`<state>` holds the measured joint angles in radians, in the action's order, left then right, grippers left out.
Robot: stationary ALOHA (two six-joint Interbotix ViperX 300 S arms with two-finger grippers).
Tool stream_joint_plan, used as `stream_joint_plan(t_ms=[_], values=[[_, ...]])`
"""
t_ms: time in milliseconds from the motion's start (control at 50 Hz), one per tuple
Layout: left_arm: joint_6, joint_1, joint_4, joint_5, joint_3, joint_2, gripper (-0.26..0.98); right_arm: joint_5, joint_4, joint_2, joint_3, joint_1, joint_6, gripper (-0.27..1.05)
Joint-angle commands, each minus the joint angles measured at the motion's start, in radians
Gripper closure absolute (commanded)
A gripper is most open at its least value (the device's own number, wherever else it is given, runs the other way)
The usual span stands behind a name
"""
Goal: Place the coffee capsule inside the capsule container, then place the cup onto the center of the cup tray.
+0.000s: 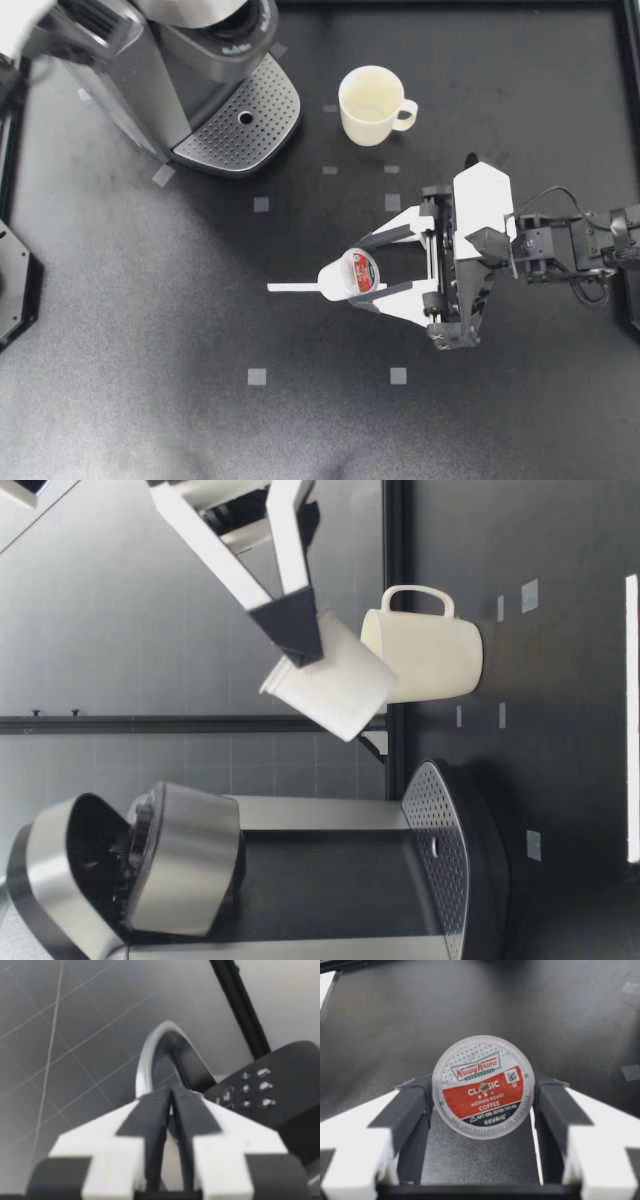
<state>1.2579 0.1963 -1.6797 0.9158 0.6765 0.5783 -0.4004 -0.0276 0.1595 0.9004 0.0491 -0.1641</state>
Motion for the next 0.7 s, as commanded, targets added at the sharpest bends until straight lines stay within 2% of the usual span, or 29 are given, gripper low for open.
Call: stream_joint_plan(t_ms=[0,160,500,680], values=[[0.046,0.061,-0.009,-0.061,0.005,0.043,0.54,-0.011,0.000,0.031,-0.023,-0.005,0.000,0.23],[0.094,0.121,-0.008,-0.130,0.029,0.067,0.54,-0.025,0.000,0.057,-0.028,-0.005,0.006,0.23],[0.097,0.175,-0.003,-0.127,0.029,0.072,0.54,-0.109,0.000,0.115,-0.026,-0.034,0.014,0.23],[0.100,0.187,-0.002,-0.127,0.026,0.075,0.54,-0.144,0.002,0.127,-0.032,-0.061,0.017,0.23]])
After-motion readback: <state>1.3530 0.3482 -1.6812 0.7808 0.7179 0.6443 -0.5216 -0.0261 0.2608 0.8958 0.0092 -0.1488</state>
